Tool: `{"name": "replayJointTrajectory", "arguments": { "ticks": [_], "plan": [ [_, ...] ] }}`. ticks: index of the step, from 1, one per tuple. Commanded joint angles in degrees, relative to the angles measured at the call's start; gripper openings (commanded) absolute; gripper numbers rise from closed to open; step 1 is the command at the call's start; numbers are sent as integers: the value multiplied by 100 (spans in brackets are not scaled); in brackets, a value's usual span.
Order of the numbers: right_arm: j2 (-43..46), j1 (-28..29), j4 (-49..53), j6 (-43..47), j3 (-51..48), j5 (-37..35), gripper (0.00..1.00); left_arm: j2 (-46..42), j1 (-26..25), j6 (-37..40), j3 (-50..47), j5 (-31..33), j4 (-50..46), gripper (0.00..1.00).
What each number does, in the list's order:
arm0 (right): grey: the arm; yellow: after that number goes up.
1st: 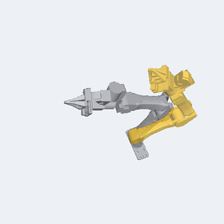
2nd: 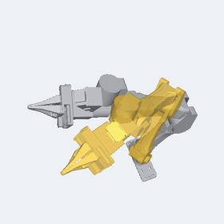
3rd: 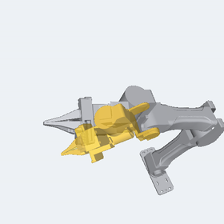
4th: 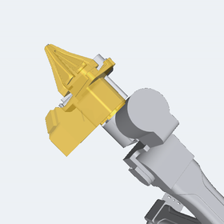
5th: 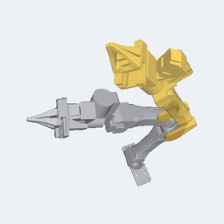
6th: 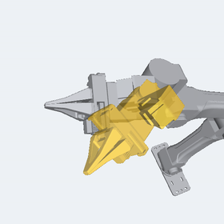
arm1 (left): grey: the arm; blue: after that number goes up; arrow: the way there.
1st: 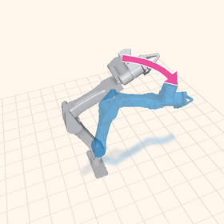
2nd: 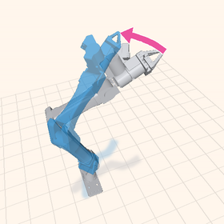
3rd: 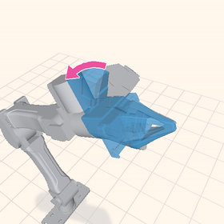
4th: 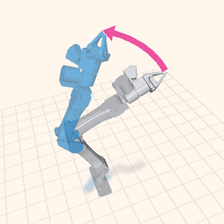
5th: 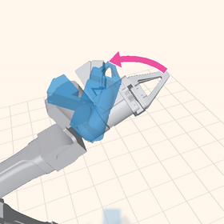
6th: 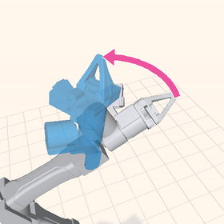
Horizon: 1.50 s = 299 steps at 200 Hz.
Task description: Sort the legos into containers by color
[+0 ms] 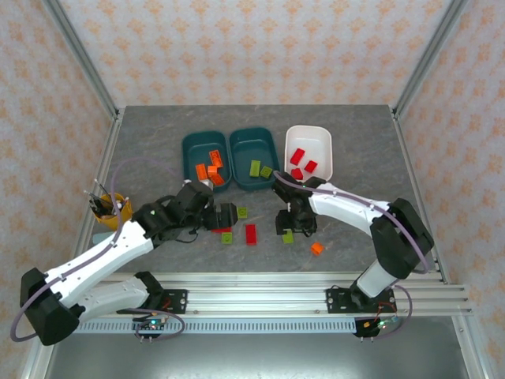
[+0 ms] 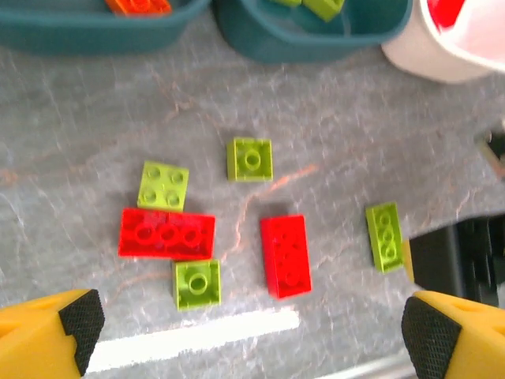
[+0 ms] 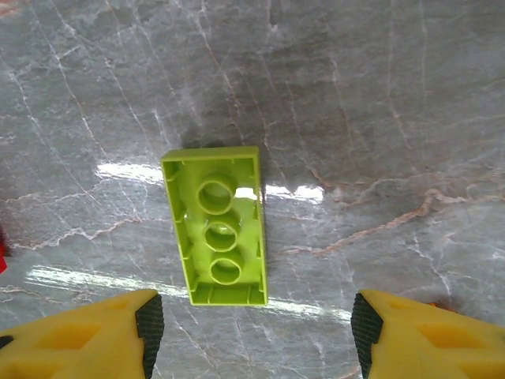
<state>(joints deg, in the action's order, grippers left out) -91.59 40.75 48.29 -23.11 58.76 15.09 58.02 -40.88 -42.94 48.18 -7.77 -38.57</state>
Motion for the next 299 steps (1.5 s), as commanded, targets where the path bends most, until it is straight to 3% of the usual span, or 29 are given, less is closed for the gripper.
{"name": "replayJointTrajectory", "arguments": {
  "ticks": [1,86,145,179,205,232,299],
  "plan": [
    [-228,30,-179,6,63,38,66,-76,-60,-161,-294,-424,289,100],
    [-837,29,-401,-14,232,99,58,138,-104,-206,-503,-533,526,100],
    [-1022,29,-429,-33,221,13,33,234,-104,-155,-437,-521,534,100],
    [-707,38,-240,-39,521,-251,27,262,-105,-237,-251,-435,598,100],
    [-685,29,147,64,1402,-483,26,295,-42,-417,165,-58,421,100],
    [-1182,-20,274,244,2633,-544,25,440,460,-626,469,-60,323,100],
    [-3800,-394,814,423,6230,-4,26,949,1793,-717,880,-539,588,100]
  ]
}}
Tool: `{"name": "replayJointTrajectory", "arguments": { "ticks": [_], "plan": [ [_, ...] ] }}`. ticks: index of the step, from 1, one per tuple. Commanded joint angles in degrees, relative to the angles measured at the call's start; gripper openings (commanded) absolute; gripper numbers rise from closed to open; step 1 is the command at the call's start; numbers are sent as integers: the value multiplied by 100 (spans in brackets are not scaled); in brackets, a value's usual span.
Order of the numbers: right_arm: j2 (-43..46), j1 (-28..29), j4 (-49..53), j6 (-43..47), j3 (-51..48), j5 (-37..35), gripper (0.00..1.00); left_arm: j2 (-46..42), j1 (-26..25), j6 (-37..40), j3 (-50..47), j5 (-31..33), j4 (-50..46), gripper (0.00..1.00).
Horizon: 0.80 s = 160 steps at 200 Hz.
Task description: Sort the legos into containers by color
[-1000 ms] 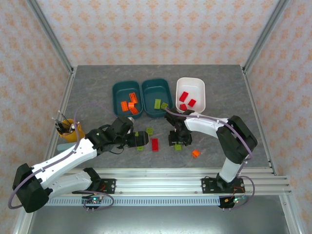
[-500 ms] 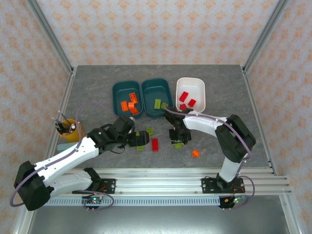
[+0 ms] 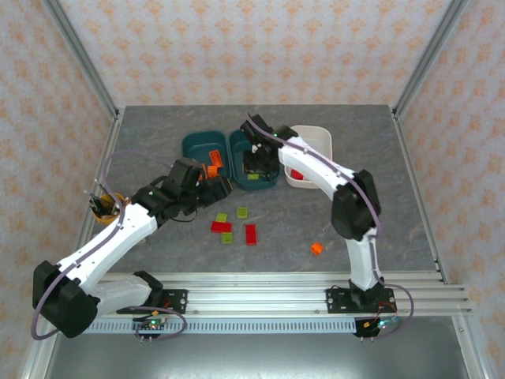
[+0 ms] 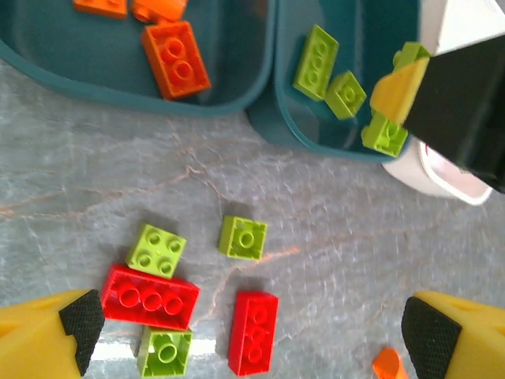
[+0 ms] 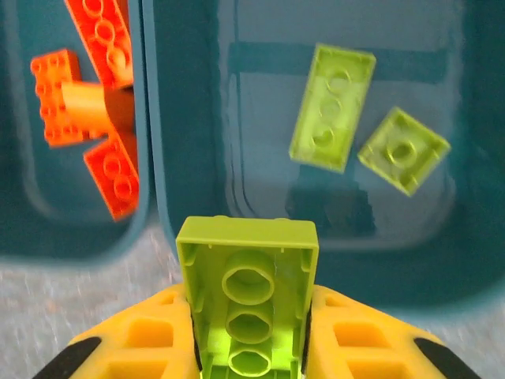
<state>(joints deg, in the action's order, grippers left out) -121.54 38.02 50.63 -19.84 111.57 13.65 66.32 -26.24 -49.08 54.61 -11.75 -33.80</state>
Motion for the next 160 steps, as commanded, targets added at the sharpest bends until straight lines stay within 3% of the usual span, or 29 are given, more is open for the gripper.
{"name": "replayJointTrajectory", "arguments": {
  "ticks": [1,26,73,88,120,160],
  "plan": [
    [-843,-124,588,86,992,148,26,122,338,-103,245,-151,120,100],
    [-1557,-233,674,20,1831,311,28,317,470,-29,505,-170,104,100],
    [-2211,-269,1040,31,2705,410,51,376,479,4,553,-227,45,99],
    [-2045,-269,965,12,2595,387,58,366,479,4,516,-281,32,99],
    [-1472,-269,1047,-4,2407,210,59,576,357,190,649,-533,-47,98],
    [418,-273,413,-197,347,-236,57,1446,-704,1091,1519,-412,-660,94]
  ]
}}
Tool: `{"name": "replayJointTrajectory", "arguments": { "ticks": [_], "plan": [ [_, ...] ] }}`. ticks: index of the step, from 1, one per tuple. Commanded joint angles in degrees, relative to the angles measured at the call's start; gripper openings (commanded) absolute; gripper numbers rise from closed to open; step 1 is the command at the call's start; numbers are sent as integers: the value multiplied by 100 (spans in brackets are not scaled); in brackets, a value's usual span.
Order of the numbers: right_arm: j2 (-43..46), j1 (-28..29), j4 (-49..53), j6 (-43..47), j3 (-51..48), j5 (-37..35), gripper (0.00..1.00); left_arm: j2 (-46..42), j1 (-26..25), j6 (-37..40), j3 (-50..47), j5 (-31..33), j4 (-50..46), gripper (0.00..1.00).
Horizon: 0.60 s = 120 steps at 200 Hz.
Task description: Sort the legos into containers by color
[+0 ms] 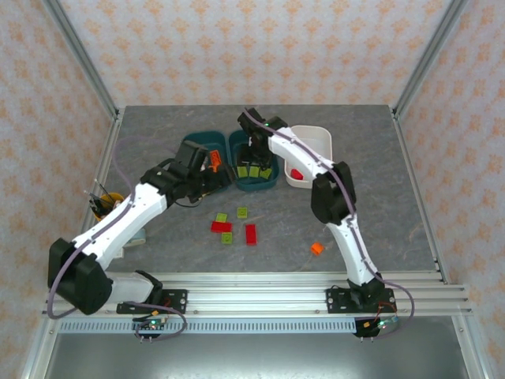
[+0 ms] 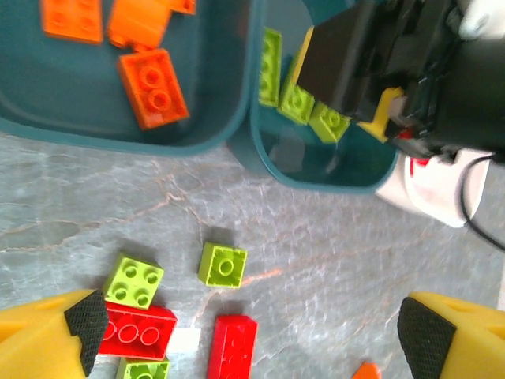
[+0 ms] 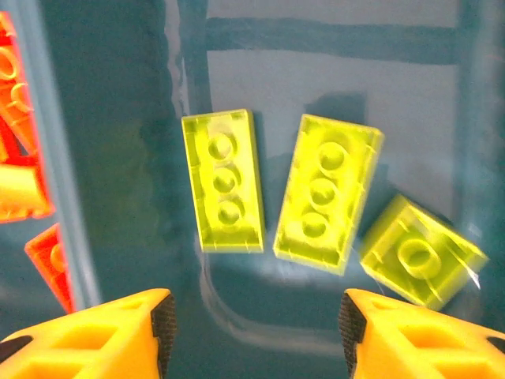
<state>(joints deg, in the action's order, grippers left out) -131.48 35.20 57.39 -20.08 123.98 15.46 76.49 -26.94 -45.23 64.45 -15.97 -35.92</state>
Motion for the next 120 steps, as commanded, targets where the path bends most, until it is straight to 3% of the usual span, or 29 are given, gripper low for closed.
{"name": "replayJointTrajectory", "arguments": {
  "ticks": [1,57,89,120],
  "plan": [
    [1466,11,-280,-181,-978,-424,56,451,-666,734,557,21,-458,94],
    [4605,-9,-386,-934,-4074,-1584,52,1752,-2277,1429,1373,337,-421,84],
    [6294,-134,104,-1578,-4979,-2285,58,2643,-3123,1901,2115,647,-626,82],
    [7462,-182,617,-1895,-5182,-2511,63,3571,-3806,2159,2945,885,-857,83]
  ]
}}
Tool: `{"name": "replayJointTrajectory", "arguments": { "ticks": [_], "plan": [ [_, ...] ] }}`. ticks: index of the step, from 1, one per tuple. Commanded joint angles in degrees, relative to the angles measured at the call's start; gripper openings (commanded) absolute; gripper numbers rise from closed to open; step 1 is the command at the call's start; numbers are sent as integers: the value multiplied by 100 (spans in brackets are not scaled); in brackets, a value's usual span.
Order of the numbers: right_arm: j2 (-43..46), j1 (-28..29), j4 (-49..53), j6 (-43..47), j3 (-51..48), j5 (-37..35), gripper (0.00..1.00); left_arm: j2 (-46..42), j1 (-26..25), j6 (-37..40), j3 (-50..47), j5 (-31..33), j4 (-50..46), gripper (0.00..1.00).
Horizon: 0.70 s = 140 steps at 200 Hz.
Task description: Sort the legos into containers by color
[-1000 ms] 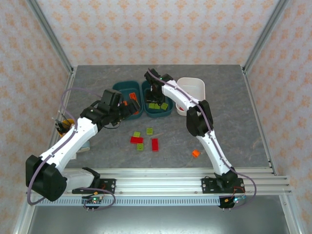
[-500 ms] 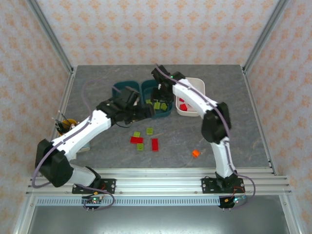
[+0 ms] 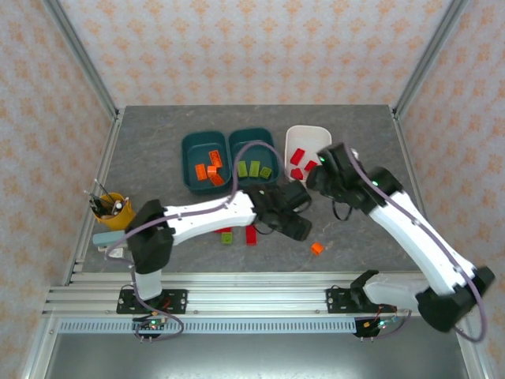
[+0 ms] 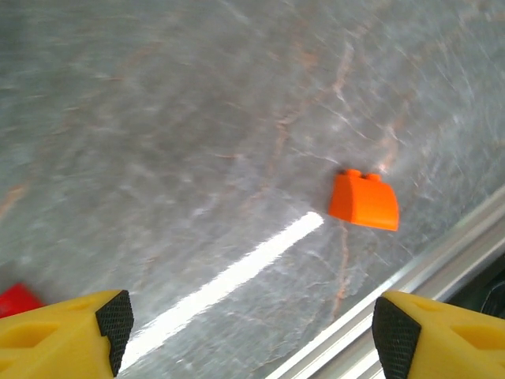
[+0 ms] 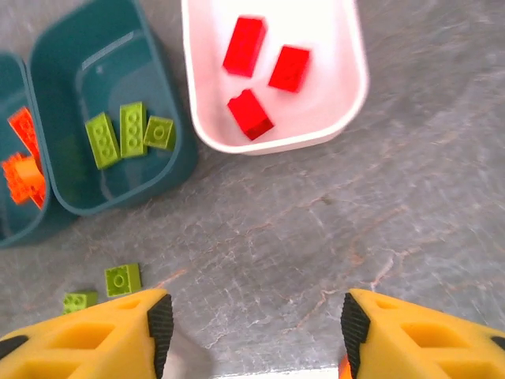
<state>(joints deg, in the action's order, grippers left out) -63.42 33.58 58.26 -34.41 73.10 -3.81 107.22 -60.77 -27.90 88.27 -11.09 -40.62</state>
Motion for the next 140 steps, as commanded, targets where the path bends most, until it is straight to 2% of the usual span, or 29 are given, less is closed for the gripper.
{"name": "replayJointTrajectory", "arguments": {
  "ticks": [1,22,53,96,140],
  "plan": [
    [682,-20,538,-470,-94,-589,63,526,-438,430,592,402,-395,83],
    [1209,-27,678,-548,-86,-635,66,1041,-715,435,1090,597,-548,84],
    [1783,-24,807,-622,69,-847,71,1605,-869,373,1591,734,-710,84],
    [1946,-25,878,-525,213,-884,73,2216,-919,417,2196,860,-917,83],
    [1929,-23,845,-487,197,-843,73,2691,-923,391,2623,846,-1082,71]
  ]
}}
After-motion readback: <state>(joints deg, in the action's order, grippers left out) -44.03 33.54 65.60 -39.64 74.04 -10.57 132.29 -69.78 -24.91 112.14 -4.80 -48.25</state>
